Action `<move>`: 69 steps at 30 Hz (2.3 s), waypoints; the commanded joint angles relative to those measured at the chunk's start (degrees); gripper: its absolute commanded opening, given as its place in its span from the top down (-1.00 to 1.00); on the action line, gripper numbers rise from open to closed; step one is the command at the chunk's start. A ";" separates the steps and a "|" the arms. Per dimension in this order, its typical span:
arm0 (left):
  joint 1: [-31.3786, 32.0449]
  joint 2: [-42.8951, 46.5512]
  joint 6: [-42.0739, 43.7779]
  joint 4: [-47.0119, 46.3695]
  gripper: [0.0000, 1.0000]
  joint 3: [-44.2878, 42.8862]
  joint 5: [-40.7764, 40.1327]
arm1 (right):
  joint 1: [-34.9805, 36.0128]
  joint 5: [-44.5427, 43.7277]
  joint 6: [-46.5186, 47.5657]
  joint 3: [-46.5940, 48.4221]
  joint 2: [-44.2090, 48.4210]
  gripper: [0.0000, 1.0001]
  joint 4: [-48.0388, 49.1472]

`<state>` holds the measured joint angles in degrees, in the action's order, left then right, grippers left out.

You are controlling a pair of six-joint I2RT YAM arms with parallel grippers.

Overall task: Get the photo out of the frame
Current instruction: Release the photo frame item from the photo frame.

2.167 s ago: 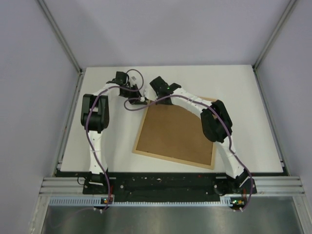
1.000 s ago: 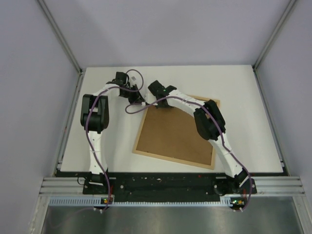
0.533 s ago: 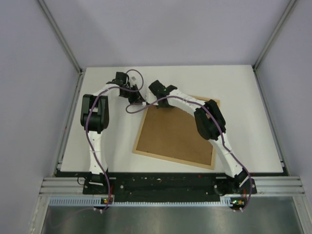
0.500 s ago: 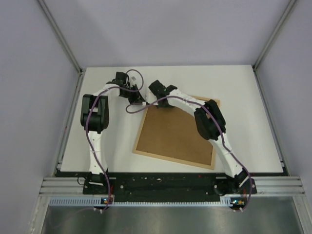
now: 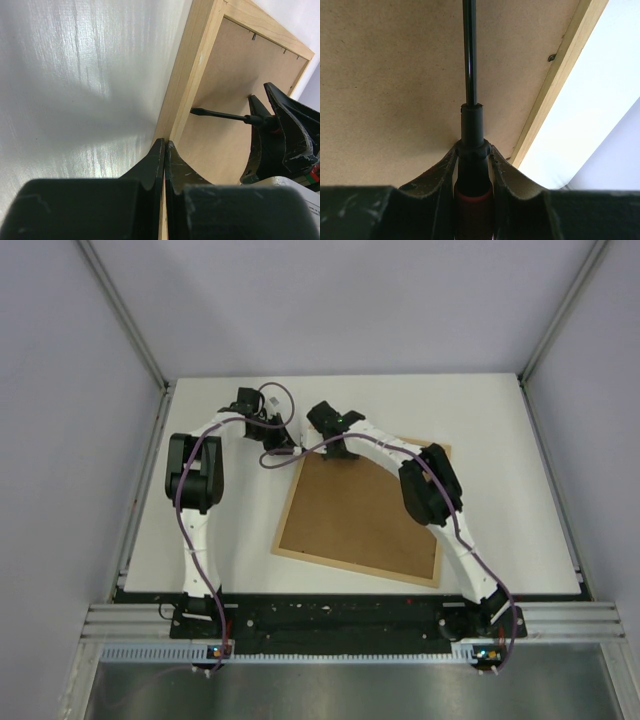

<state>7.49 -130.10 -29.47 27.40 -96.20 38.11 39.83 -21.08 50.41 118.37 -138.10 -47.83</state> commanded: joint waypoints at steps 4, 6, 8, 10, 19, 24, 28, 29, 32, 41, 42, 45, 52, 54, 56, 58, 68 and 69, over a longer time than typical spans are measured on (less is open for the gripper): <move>0.51 0.03 1.09 3.54 0.99 1.81 -2.25 | -0.02 1.39 0.12 4.50 -1.99 1.00 -2.17; 0.51 0.11 1.09 3.63 0.99 1.90 -2.25 | 0.24 1.31 0.30 4.85 -2.26 1.00 -2.26; 0.51 0.11 1.17 3.63 0.99 1.90 -2.16 | 0.51 1.39 0.39 5.21 -2.61 1.00 -2.26; 0.51 0.11 1.17 3.54 0.99 1.90 -2.16 | 0.51 1.48 0.39 5.64 -2.78 1.00 -2.26; 0.51 -0.24 1.26 3.63 0.99 1.63 -1.99 | 1.21 2.01 0.74 5.82 -3.22 1.00 -2.53; 0.51 -0.24 1.26 3.54 0.99 1.63 -1.99 | 1.39 2.36 1.00 5.74 -3.23 1.00 -2.61; 0.43 0.02 1.44 3.63 0.99 1.72 -2.25 | 1.39 2.97 1.27 4.34 -2.70 1.00 -3.14; 0.42 0.03 1.44 3.63 0.99 1.55 -2.42 | 1.39 3.06 1.27 3.81 -2.26 1.00 -3.14; 0.42 0.03 1.44 3.63 0.99 1.55 -2.42 | 1.04 3.68 1.00 2.49 -1.21 1.00 -3.14; 0.42 0.11 1.26 3.72 0.99 1.72 -2.42 | 0.68 4.38 1.00 1.69 -0.41 1.00 -3.06; 0.42 0.11 1.35 3.63 0.99 1.72 -2.42 | 0.68 4.47 1.00 1.61 -0.50 1.00 -3.14; 0.42 0.20 1.44 3.80 0.99 1.81 -2.42 | 0.51 4.73 1.00 1.08 -0.24 1.00 -3.06; 0.34 0.29 1.52 3.98 0.99 1.81 -2.42 | 0.24 4.82 0.83 -0.33 0.03 1.00 -2.97; 0.34 0.29 1.53 3.80 0.99 1.81 -2.51 | 0.33 4.91 0.92 -0.07 -0.06 1.00 -2.97; 0.34 0.29 1.44 3.89 1.00 1.81 -2.25 | 0.24 5.08 0.92 0.11 -0.24 1.00 -2.88; 0.34 0.20 1.44 3.72 1.00 1.90 -2.25 | 0.33 5.09 1.00 0.55 -0.85 1.00 -2.70; 0.60 0.03 1.52 3.72 1.00 2.16 -1.98 | 2.00 4.21 1.00 8.01 -5.68 1.00 -2.70; 0.60 0.11 1.52 3.72 1.00 2.25 -1.98 | 2.09 4.21 0.92 9.06 -6.12 1.00 -2.70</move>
<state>7.49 -130.10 -29.47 27.42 -96.18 38.13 40.34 -19.94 51.33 123.02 -140.66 -50.52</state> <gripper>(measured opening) 0.021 0.249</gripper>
